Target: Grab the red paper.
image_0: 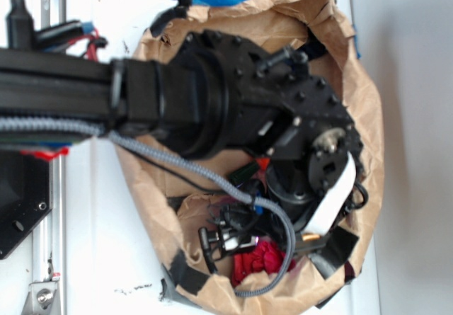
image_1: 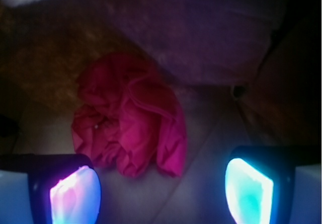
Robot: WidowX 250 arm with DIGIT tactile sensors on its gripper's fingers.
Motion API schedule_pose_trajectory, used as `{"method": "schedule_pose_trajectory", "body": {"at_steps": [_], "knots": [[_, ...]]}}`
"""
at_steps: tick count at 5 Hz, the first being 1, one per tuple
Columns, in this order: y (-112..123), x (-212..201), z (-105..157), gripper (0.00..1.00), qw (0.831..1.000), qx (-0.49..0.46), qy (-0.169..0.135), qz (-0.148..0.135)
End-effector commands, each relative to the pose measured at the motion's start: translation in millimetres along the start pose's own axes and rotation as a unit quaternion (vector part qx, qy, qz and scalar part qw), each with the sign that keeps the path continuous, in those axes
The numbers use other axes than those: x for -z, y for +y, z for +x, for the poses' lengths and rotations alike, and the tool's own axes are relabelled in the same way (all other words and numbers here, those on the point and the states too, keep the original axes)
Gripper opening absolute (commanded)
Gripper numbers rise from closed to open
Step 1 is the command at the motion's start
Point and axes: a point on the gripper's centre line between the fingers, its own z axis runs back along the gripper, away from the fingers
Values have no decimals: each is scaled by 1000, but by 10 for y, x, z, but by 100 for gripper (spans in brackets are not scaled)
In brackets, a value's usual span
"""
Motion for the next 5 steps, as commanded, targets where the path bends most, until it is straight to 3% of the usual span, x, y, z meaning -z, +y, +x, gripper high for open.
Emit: {"method": "schedule_pose_trajectory", "body": {"at_steps": [1,2,3,5], "knots": [[-130,279,293,100,996,66,-50,-21],[-181,477,282,85,995,73,-55,-36],[-191,491,240,0,995,66,-60,-33],[-182,444,189,0,996,62,-56,-26]]}}
